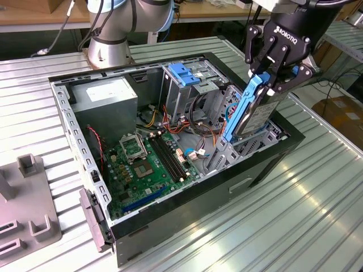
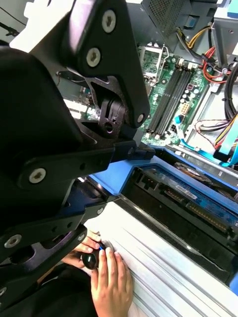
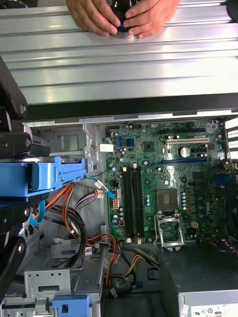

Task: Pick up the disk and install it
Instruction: 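Insert the disk into the insertion slot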

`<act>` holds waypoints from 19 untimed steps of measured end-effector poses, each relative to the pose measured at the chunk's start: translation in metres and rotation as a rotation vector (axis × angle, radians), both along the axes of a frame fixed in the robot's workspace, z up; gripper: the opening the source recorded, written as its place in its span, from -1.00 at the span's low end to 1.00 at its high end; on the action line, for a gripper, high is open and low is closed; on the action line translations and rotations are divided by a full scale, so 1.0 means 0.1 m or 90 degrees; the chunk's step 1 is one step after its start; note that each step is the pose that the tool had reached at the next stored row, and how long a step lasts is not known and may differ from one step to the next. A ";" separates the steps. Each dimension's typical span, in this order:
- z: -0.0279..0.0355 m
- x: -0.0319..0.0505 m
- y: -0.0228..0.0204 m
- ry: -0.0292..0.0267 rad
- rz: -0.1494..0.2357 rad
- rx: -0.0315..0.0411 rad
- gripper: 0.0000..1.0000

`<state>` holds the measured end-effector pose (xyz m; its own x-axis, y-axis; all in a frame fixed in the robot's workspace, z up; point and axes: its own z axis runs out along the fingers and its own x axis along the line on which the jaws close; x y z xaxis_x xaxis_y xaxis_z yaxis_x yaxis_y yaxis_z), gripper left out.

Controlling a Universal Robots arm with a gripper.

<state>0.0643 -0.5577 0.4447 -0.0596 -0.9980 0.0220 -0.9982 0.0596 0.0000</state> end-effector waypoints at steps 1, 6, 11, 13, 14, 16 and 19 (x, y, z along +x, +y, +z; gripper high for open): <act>0.001 0.000 0.001 0.0002 0.000 -0.0004 -0.26; -0.019 0.000 -0.005 0.0003 0.000 -0.0002 -0.26; -0.049 -0.001 -0.016 0.0004 0.000 -0.0002 -0.26; -0.062 -0.001 -0.021 0.0004 0.000 -0.0002 -0.26; -0.069 -0.002 -0.024 0.0004 0.000 -0.0002 -0.26; -0.084 -0.003 -0.030 0.0004 0.000 -0.0003 -0.26; -0.130 -0.005 -0.048 0.0004 0.000 -0.0002 -0.26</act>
<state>0.0638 -0.5625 0.4317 -0.0597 -0.9980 0.0223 -0.9982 0.0598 0.0006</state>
